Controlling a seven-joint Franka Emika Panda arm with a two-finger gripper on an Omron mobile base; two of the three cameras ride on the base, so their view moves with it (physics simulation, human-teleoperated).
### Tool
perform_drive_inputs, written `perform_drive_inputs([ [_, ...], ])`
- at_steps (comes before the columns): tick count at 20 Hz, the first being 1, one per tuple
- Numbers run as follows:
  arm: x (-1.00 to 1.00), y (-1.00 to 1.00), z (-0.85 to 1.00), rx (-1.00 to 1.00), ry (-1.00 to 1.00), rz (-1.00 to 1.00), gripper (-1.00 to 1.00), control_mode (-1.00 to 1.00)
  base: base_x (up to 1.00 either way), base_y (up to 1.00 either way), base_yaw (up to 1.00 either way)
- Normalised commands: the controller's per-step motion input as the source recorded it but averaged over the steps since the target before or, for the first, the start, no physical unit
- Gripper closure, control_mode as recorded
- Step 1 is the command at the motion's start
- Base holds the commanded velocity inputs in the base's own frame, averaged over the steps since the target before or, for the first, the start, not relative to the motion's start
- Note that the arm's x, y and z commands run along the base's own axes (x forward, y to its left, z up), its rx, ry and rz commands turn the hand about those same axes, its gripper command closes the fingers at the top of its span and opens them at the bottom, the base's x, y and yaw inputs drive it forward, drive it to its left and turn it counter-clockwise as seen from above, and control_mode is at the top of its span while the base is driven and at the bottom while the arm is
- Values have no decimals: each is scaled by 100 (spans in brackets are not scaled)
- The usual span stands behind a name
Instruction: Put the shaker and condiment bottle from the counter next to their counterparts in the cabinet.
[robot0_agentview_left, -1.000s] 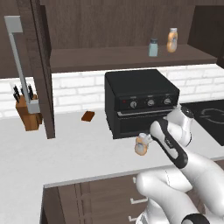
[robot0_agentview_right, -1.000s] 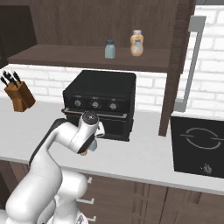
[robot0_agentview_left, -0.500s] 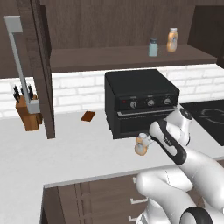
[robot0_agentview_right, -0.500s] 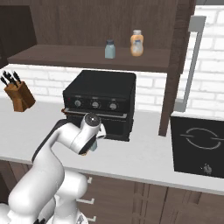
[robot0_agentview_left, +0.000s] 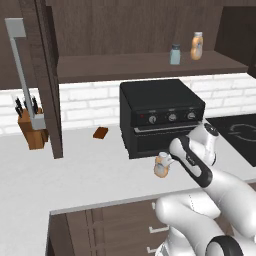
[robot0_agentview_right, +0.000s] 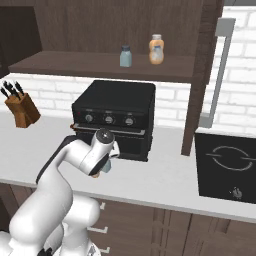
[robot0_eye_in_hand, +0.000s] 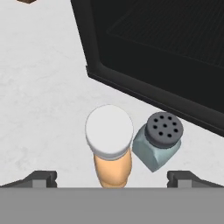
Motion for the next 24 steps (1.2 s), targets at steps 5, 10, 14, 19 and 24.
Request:
perform_drive_inputs([
  [5,1,1,-5,0,0,0,-100,-100,0,0,0],
  [10,9,3,-15,0,0,0,-100,-100,0,0,0],
  [14,3,7,-22,0,0,0,-100,-100,0,0,0],
  [19,0,1,-19,0,0,0,-100,-100,0,0,0],
  [24,0,3,-19,0,0,0,-100,-100,0,0,0],
])
